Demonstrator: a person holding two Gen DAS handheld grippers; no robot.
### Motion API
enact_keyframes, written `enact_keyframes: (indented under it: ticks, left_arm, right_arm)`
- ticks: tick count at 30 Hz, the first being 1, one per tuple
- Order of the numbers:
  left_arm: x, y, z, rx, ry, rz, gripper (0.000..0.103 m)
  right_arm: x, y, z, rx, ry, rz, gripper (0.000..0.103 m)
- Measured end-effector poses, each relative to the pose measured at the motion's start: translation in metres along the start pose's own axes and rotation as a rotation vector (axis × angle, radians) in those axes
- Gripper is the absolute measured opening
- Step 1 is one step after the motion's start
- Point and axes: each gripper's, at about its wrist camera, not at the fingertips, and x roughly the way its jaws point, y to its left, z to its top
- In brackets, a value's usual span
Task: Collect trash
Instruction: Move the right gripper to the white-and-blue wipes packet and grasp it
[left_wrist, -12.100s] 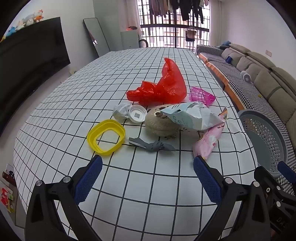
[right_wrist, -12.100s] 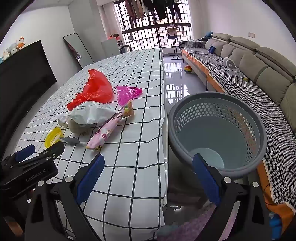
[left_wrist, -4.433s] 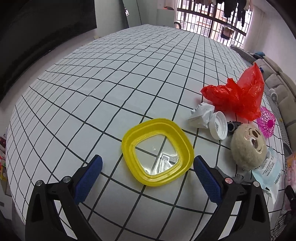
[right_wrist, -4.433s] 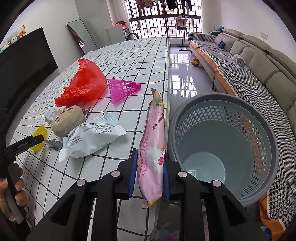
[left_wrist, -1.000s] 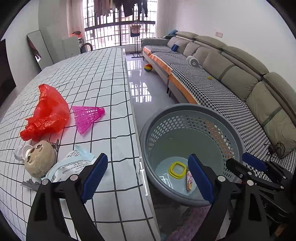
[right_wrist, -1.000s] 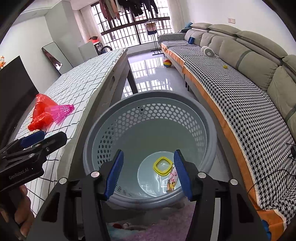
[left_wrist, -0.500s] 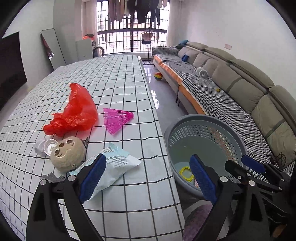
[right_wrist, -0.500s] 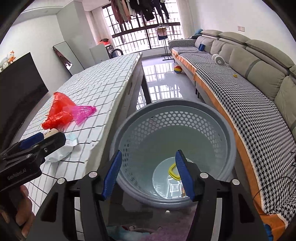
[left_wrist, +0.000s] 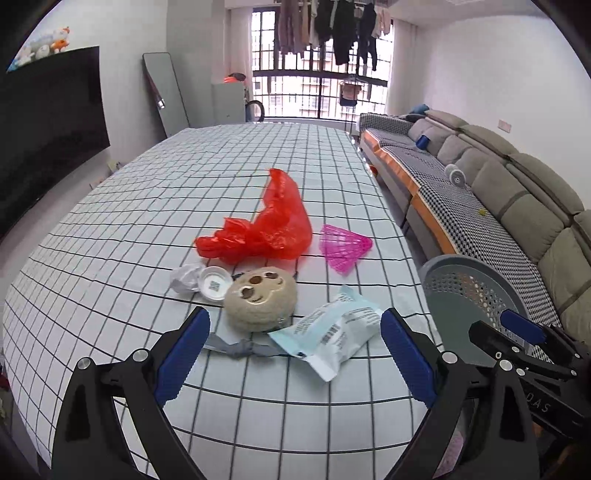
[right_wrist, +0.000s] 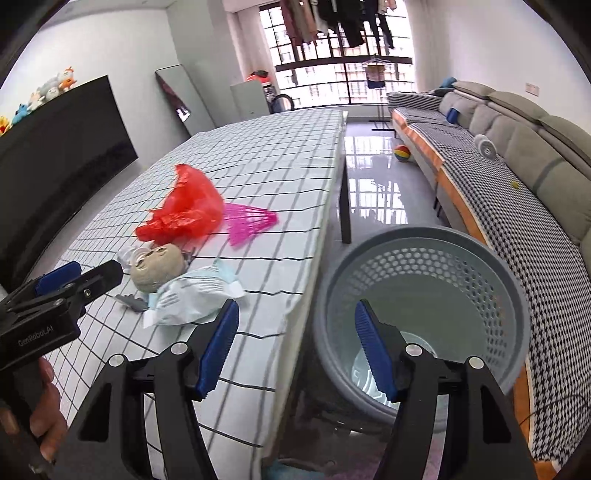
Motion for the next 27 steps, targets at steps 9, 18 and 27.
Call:
enact_keyframes:
  ticks: [9,18,27]
  left_arm:
    - [-0.003,0.063,-0.007,-0.088,-0.007,0.129,0.092]
    - [0.001,0.099,-0.015,-0.153,0.01,0.173,0.092]
    - [0.01,0.1,-0.021,-0.163,0.037,0.149,0.092]
  right_arm:
    - [0.032,0.05,0.003,-0.088,0.055,0.071,0.063]
    - [0.053,0.104,0.0,-0.202,0.105,0.099,0.063]
    - [0.071,0.101,-0.005,-0.184,0.147,0.036,0.063]
